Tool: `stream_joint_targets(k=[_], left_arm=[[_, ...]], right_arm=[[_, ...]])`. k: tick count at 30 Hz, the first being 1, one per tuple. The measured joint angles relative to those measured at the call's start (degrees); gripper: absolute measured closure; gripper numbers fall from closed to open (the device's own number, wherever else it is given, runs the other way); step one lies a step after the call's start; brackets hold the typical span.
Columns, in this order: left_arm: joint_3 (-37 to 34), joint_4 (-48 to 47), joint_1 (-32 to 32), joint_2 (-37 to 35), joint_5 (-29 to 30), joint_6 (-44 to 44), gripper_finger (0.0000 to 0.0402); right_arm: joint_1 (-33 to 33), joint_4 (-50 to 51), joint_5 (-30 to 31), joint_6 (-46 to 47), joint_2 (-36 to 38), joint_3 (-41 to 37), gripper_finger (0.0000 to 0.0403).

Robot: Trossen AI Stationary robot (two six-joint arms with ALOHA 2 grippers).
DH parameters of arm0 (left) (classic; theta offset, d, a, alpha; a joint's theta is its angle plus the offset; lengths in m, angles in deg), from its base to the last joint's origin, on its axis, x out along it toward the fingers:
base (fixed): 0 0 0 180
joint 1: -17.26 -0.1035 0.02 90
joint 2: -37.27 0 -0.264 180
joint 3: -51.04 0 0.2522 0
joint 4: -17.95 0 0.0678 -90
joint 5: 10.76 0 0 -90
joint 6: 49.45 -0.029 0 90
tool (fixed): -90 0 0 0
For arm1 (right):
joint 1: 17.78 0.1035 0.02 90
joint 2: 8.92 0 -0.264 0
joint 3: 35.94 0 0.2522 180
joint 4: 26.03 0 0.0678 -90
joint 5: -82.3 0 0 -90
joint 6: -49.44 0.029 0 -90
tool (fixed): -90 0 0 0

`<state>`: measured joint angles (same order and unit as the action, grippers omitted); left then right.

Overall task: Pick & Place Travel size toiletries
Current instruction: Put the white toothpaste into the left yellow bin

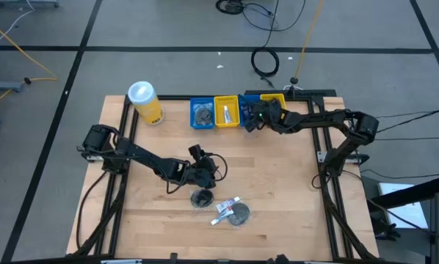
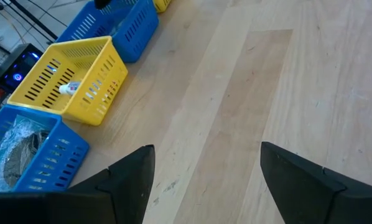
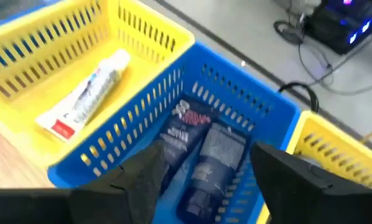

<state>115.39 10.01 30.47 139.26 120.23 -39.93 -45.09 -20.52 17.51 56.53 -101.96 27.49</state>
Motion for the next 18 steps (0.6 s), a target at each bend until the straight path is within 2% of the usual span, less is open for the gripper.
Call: stream_joint_targets(k=[8,13,18], left_arm=[[0.03,-0.09,0.0,0.0,-0.5,0.04,0.0126],[0.04,-0.24,0.14,0.0,-0.55,0.07,0.0122],[0.04,-1.06,0.94,0.0,-0.52,0.07,0.0128]], right_arm=[[6.9,-0.14,-0.02,-4.68,5.93,-0.09,0.0161],[16.27,-0.43,-0.36,-6.1,9.9,-0.25,0.0164],[26.25,-4.39,-4.86,-5.46,10.49,-4.52,0.0174]])
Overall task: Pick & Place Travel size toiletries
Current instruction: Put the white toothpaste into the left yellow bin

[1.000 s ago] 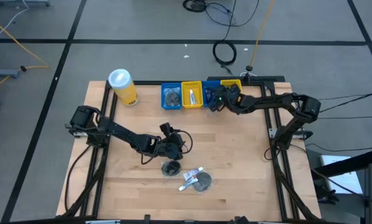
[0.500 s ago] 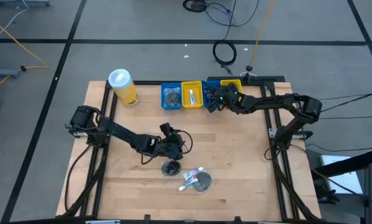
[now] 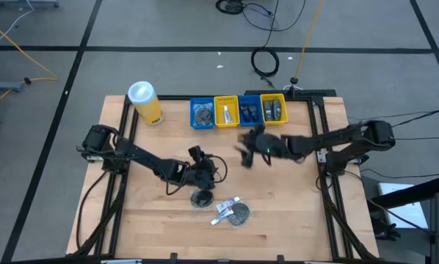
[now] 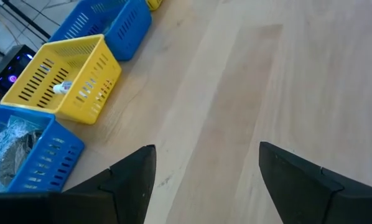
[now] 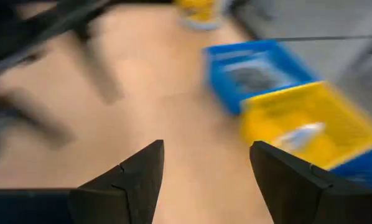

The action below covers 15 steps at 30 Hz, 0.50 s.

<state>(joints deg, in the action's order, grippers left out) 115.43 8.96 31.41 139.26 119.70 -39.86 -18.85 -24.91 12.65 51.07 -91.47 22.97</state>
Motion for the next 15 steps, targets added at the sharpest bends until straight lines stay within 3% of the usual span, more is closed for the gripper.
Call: stream_joint_targets(k=[5,9,15], left_arm=[[0.01,-5.6,1.91,-1.4,1.23,-2.71,0.0127],[-0.18,-5.66,3.11,-2.98,1.89,-3.22,0.0132],[-5.29,8.6,2.43,-3.15,-9.14,-10.01,0.0131]], right_arm=[[7.73,-11.73,-5.71,4.05,-1.07,-8.34,0.0178],[11.97,-21.45,-5.65,6.76,-1.52,-15.07,0.0179],[15.31,-28.97,-8.02,8.16,-6.06,-18.57,0.0179]])
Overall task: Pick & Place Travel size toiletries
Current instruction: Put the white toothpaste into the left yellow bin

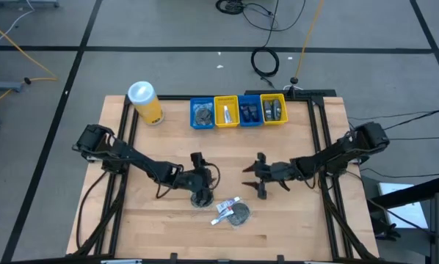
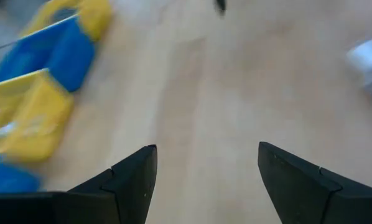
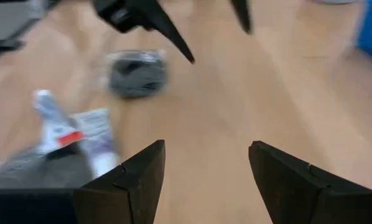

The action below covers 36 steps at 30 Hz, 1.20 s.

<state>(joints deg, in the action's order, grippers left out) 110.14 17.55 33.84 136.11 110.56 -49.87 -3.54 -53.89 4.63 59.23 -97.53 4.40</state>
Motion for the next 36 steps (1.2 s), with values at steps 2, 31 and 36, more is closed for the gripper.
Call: stream_joint_targets(k=[2,31,36], left_arm=[[-2.65,6.55,-1.15,0.0,-4.85,-0.41,0.0131],[-9.2,17.55,-5.1,0.11,-11.8,4.26,0.0131],[-9.2,17.19,-5.1,0.11,-11.75,5.07,0.0131]], right_arm=[[0.59,-1.84,-2.75,-0.27,-2.41,-0.04,0.0181],[0.73,-7.48,-19.75,-6.2,-24.58,13.82,0.0294],[0.75,-3.07,-19.6,-6.04,-21.63,13.56,0.034]])
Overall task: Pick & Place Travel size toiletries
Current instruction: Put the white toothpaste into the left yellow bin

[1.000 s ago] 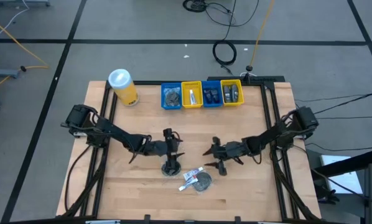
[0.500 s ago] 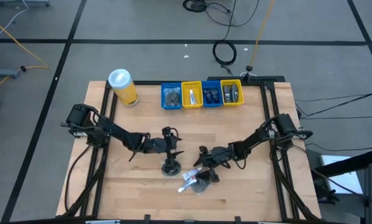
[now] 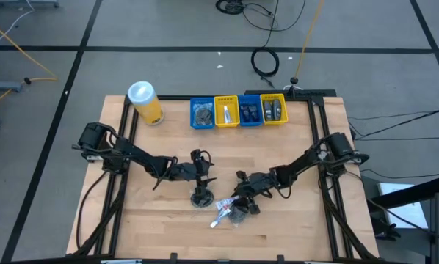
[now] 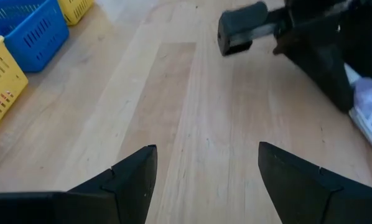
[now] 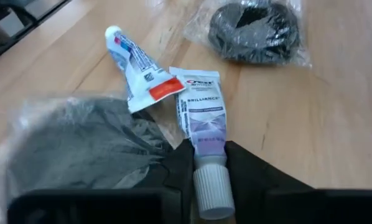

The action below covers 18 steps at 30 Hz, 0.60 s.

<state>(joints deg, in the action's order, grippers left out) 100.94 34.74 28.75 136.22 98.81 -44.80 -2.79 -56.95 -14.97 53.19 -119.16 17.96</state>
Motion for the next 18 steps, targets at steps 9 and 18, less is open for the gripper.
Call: stream_joint_targets(k=[9,18], left_arm=[[0.0,-0.1,0.0,0.04,0.45,-0.16,0.0131],[0.0,0.05,-0.66,0.04,0.46,0.01,0.0131]], right_arm=[[0.15,25.49,21.71,2.85,18.19,-0.02,0.0326],[-9.34,30.24,30.59,6.61,31.76,0.0,0.0339]])
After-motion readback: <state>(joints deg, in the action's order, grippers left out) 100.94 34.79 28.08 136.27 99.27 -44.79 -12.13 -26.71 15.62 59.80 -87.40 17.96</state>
